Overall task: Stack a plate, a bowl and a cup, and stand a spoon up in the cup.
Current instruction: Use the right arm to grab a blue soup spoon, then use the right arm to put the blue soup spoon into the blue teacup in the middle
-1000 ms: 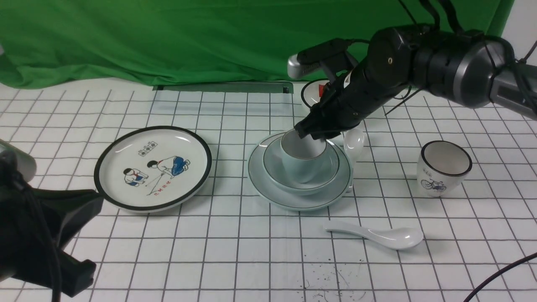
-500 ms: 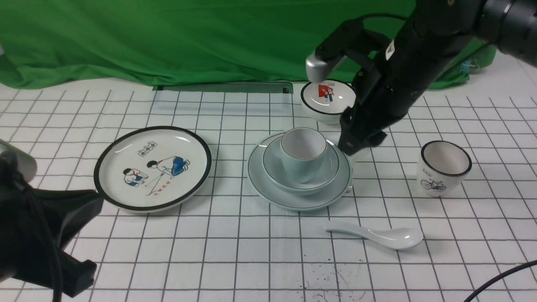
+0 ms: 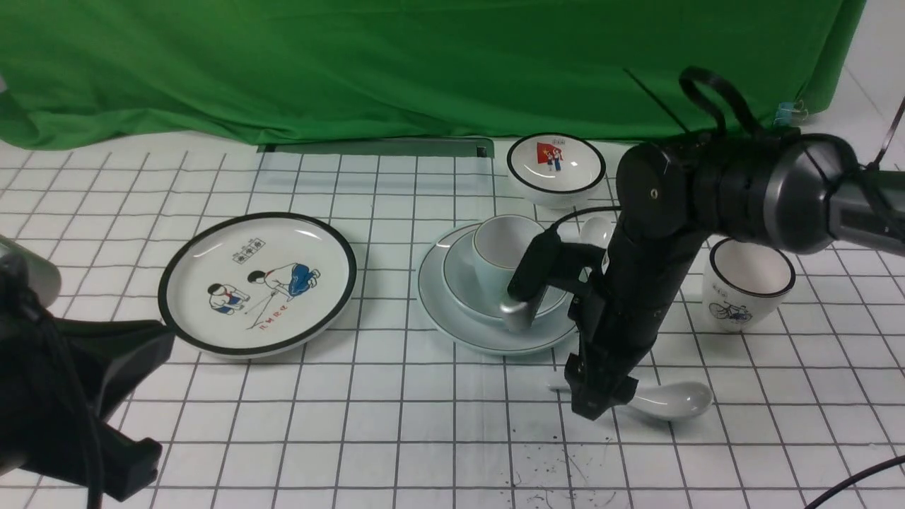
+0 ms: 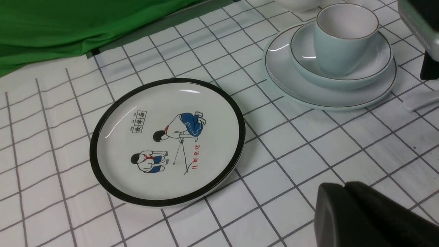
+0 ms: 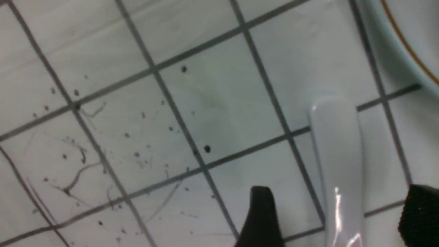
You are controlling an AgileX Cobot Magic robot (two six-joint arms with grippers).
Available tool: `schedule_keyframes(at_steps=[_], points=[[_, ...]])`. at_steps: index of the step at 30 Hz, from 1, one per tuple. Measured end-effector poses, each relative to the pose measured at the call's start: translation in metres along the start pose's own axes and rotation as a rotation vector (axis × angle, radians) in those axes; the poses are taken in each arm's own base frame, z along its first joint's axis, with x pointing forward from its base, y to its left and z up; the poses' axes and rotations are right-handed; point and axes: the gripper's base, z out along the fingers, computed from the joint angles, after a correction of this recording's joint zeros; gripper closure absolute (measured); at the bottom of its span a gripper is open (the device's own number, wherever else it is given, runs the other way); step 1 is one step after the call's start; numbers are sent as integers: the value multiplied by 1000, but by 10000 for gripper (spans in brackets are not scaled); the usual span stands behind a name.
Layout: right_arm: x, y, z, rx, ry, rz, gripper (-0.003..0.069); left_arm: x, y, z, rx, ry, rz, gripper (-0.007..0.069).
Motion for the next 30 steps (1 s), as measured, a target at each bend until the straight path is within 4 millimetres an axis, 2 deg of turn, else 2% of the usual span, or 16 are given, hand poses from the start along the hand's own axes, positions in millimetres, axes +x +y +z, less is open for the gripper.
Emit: schedule_keyframes(at_steps=[2,3,5,8,10,15,16,17,18,19,21,22,23,25,27,30], points=[[1,1,5,8,-5,-11,151,0,0,0,0,0,0,659],[2,1,8,20,-17,-15,187,0,0,0,0,0,0,659],[3,1,13,27,-20,-15,274,0,0,0,0,0,-1,659],[2,0,13,40,-31,-9,477,0,0,0,0,0,-1,659],[2,0,13,38,-34,3,504,0,0,0,0,0,-1,659],[2,3,-2,46,-54,49,494,0,0,0,0,0,-1,657],[1,4,-11,56,-69,51,494,0,0,0,0,0,-1,657],[-1,5,-33,91,-117,55,494,0,0,0,0,-1,-1,657],[-2,5,-41,110,-143,56,494,0,0,0,0,-1,-1,657],[-5,6,-61,159,-215,57,494,0,0,0,0,-1,-1,657],[-10,5,-84,245,-348,67,494,0,0,0,0,-3,-1,657],[-11,5,-89,259,-369,68,494,0,0,0,-1,-4,-1,657],[-17,1,-106,359,-513,83,494,0,0,0,-1,-4,-1,657],[-25,-5,-121,473,-684,119,494,0,0,0,-1,-4,-1,657],[-31,-13,-127,564,-833,179,494,0,0,0,-1,-4,-1,657],[-36,-27,-116,627,-979,325,494,0,0,0,-1,-4,-1,656]])
